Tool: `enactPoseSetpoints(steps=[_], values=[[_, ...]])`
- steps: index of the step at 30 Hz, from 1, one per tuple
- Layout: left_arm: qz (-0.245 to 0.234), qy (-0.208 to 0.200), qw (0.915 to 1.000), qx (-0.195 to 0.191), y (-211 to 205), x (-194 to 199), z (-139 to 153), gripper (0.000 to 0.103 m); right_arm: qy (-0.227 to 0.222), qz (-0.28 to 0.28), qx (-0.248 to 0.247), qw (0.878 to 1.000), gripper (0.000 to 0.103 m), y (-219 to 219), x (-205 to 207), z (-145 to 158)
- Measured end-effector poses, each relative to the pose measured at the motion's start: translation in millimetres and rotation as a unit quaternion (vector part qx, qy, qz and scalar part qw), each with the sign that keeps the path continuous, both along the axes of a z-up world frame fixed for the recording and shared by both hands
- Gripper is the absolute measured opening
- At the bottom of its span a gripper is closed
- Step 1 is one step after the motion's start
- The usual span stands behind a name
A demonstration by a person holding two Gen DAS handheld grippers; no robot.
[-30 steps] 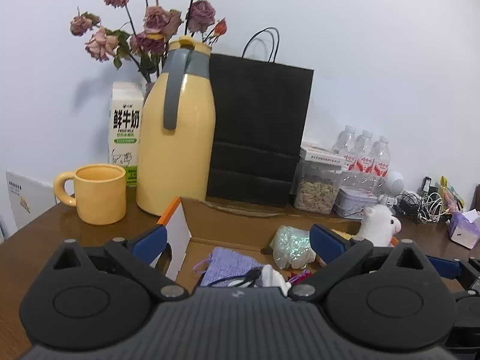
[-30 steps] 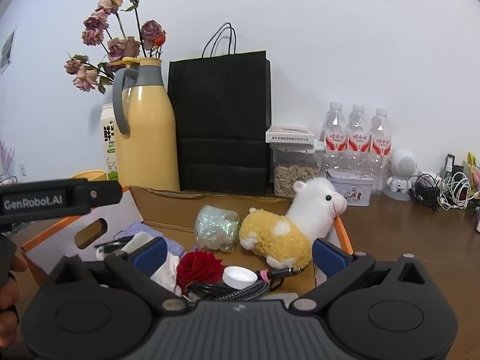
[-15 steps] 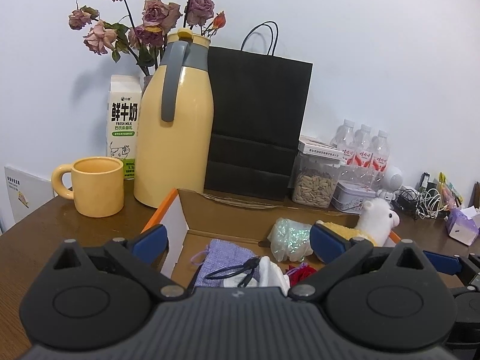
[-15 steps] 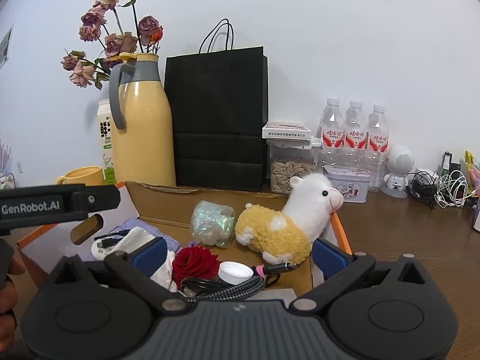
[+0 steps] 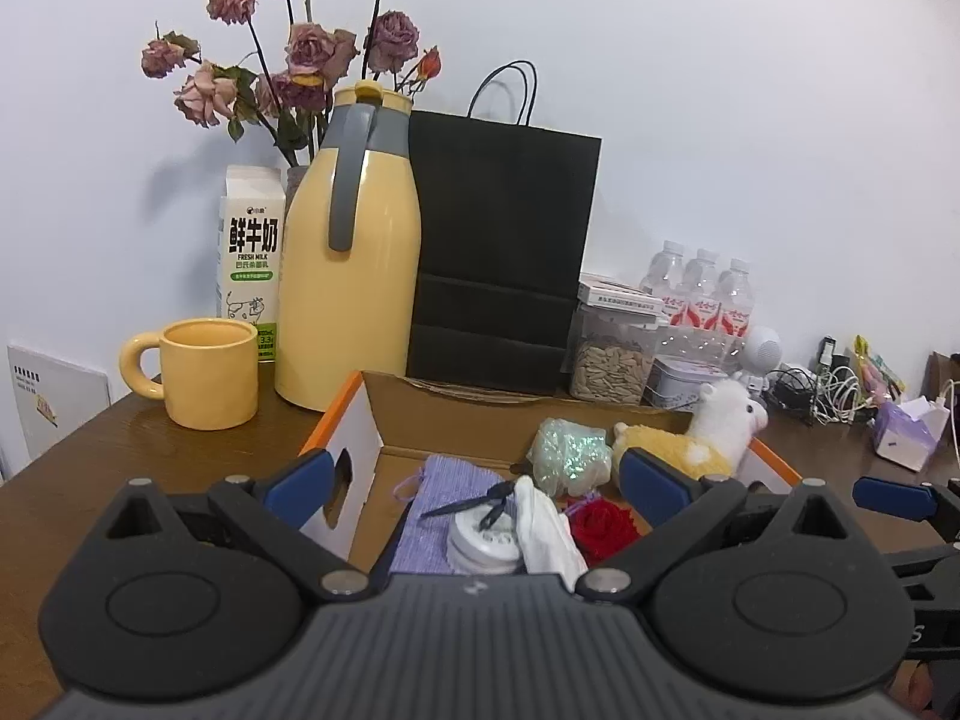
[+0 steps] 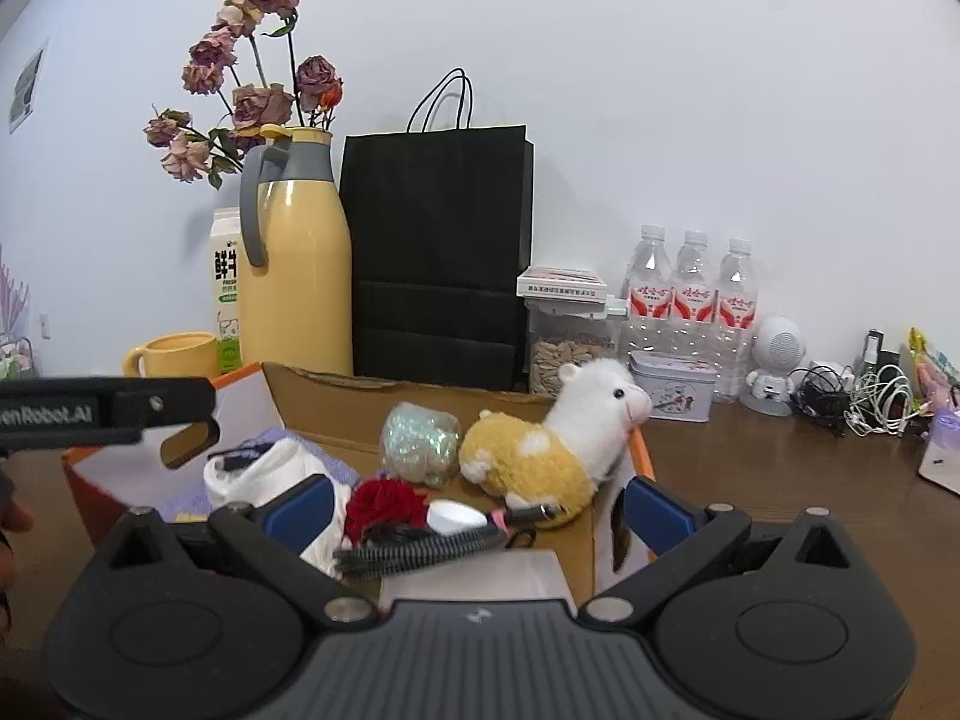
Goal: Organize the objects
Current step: 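Withdraw both tools from the box back toward the table items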
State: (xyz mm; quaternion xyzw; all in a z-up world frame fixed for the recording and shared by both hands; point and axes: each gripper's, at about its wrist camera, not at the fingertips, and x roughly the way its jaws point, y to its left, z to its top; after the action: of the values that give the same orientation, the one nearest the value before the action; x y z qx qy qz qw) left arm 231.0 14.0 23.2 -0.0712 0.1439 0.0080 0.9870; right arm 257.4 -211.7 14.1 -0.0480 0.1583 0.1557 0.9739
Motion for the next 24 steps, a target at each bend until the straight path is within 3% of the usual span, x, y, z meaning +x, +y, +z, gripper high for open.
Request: enactPoseSetpoints(steps=[15,24], values=[[-0.011,0.058,0.9979,0.025,14,-45,-17,0.103,0.042,0.019,-0.036,0.998,0.103,-12,-39,-16],[-0.002,0.074,0.9971,0.014,24,-67,-18,0.103,0.069,0.035,-0.042,0.996,0.103,-11,-54,-23]])
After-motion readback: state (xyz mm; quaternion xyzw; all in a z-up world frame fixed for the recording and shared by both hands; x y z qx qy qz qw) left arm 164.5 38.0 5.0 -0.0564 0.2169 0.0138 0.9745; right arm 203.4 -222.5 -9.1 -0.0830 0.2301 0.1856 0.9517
